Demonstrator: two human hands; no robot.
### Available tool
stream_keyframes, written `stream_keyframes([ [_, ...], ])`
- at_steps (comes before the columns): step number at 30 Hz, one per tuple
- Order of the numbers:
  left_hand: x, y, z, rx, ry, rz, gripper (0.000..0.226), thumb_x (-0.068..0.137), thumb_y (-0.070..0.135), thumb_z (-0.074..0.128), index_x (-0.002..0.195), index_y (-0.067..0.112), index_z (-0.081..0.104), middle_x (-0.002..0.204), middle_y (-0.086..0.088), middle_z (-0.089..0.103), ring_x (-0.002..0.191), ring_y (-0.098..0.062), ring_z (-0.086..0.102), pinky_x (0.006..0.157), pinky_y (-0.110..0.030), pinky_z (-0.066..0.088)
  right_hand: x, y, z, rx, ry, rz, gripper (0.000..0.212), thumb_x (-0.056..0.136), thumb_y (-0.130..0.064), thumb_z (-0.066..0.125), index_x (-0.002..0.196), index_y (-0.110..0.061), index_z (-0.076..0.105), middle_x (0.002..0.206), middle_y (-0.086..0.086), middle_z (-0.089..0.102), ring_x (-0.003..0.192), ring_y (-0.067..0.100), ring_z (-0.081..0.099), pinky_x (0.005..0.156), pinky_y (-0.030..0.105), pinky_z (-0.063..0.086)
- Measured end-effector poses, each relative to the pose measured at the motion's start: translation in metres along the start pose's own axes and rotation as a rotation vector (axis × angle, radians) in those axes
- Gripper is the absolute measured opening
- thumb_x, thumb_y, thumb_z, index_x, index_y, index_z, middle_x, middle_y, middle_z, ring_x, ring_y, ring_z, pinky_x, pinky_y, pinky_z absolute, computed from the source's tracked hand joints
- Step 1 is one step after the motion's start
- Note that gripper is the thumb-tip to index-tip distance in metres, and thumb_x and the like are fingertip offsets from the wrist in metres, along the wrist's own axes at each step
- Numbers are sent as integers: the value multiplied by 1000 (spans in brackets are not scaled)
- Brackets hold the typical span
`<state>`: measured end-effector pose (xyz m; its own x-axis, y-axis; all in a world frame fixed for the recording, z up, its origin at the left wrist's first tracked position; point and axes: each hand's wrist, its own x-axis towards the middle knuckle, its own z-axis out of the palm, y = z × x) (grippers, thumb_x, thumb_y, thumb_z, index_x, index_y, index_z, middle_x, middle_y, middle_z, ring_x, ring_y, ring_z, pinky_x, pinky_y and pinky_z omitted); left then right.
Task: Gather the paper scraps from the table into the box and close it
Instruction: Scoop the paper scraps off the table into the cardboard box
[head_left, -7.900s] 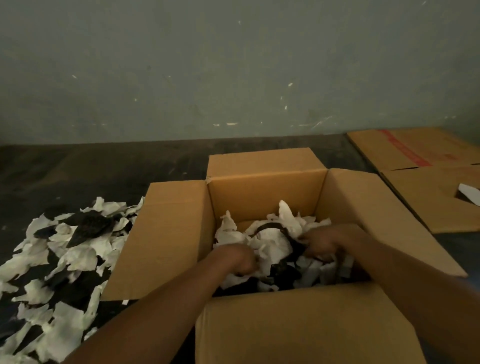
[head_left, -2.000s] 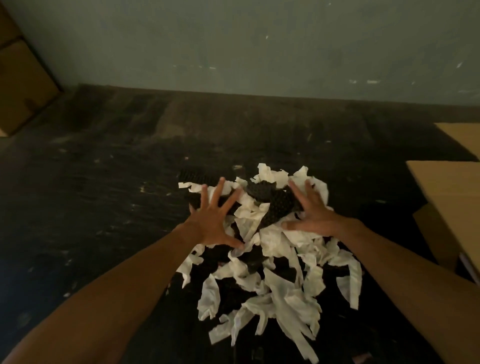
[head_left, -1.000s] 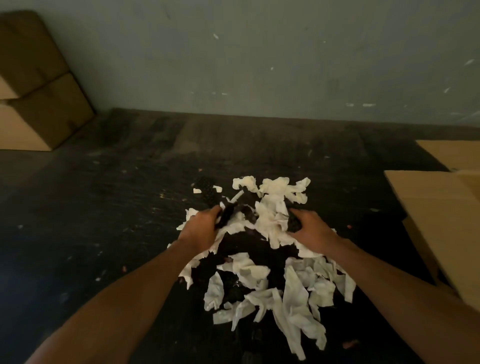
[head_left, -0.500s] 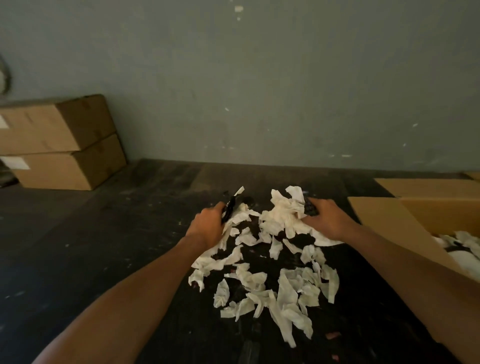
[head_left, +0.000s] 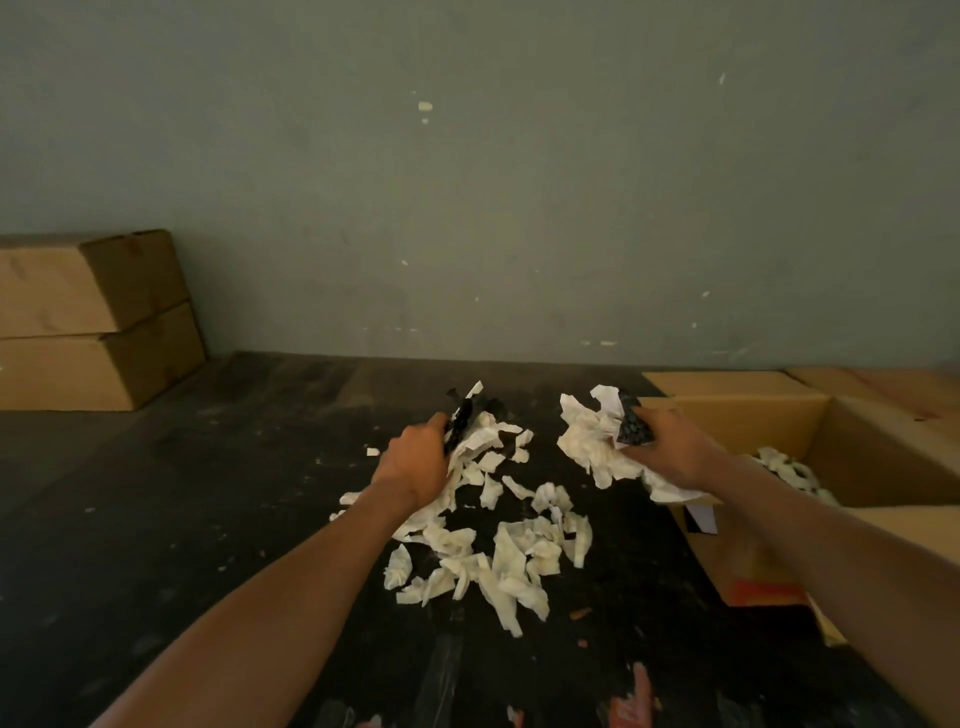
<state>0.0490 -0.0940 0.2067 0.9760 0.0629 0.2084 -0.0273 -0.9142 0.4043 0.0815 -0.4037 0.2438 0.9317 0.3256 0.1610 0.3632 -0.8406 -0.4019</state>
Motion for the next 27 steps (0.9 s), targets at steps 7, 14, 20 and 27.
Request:
stream_keyframes([
  [7,13,77,24,3,-43,70,43,96,16,54,138,17,43,119,-12,63,103,-27,64,90,-42,55,-34,54,-54,12,66,88,26,89,-22,64,113,-11,63,100,10,66,88,23,58,72,31,38],
  [14,62,179,85,-27,-47,126,35,95,22,55,129,21,47,112,-10,64,95,-26,66,84,-47,57,-37,160,-102,-3,91,141,27,90,-19,63,114,-9,62,96,8,64,84,20,56,64,20,36],
  [20,117,278,145,-31,-33,147,27,96,25,53,122,20,50,106,-9,66,90,-26,66,82,-47,57,-5,269,-135,-55,62,168,33,91,-25,63,121,-13,61,109,15,67,95,28,59,63,26,27],
  [27,162,364,211,-7,-89,182,22,98,21,48,118,13,52,104,-14,67,87,-31,64,71,-39,51,36,364,-138,-75,-35,135,32,89,-27,65,117,-11,62,109,12,67,101,29,60,68,23,35],
])
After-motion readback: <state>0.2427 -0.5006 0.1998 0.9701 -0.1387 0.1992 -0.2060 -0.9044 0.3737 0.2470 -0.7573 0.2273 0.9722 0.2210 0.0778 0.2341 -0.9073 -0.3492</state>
